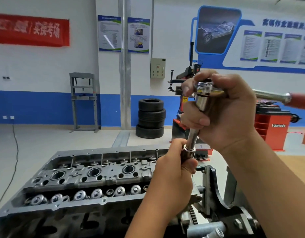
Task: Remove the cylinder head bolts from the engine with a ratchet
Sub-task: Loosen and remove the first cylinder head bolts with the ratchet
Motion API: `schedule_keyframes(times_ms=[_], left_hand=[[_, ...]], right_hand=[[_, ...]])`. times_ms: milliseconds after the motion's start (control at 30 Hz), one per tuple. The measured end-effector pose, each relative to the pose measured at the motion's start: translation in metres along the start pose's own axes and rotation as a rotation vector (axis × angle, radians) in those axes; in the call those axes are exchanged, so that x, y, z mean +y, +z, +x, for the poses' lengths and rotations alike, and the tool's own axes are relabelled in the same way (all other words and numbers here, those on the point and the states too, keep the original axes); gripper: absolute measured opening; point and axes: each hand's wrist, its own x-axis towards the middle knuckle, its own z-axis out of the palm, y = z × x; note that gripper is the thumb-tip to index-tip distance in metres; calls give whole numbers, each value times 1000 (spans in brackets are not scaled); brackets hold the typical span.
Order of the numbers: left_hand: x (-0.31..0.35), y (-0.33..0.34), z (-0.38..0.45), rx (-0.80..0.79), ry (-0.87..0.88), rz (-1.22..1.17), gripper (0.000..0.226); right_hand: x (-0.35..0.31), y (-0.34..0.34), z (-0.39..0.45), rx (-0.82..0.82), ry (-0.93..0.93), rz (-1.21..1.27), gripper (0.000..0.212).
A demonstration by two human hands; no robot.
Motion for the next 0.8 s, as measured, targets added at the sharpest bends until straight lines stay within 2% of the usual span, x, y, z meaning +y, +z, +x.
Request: schedule_keyframes(times_ms=[133, 200, 267, 333, 433, 533, 667, 733, 800], left_hand=[[0, 10, -2, 99, 30, 53, 34], [-1, 9, -2, 112, 45, 51, 34], [-3, 7, -2, 101, 47, 25, 30], [-3, 6, -2, 67, 54, 0, 23], [-1, 8, -3, 54, 52, 19, 18], [0, 13, -2, 119, 20, 66, 22], [-1, 15, -1, 149, 19, 62, 26], [-2, 12, -2, 144, 33, 56, 24], [-3, 8, -2, 110, 44, 56, 17]], right_hand=[[7, 5, -6, 177, -164, -254, 11], [9, 10, -3, 183, -204, -338, 8], [6, 10, 2, 81, -110, -286, 8], [-1, 4, 5, -38, 28, -124, 9], [-6, -7, 4, -56, 91, 39, 22], [-3, -7, -4, 42, -4, -53, 19], [8, 5, -10, 238, -225, -364, 9], [7, 7, -6, 212, -211, -394, 9], [1, 4, -1, 87, -89, -246, 11]])
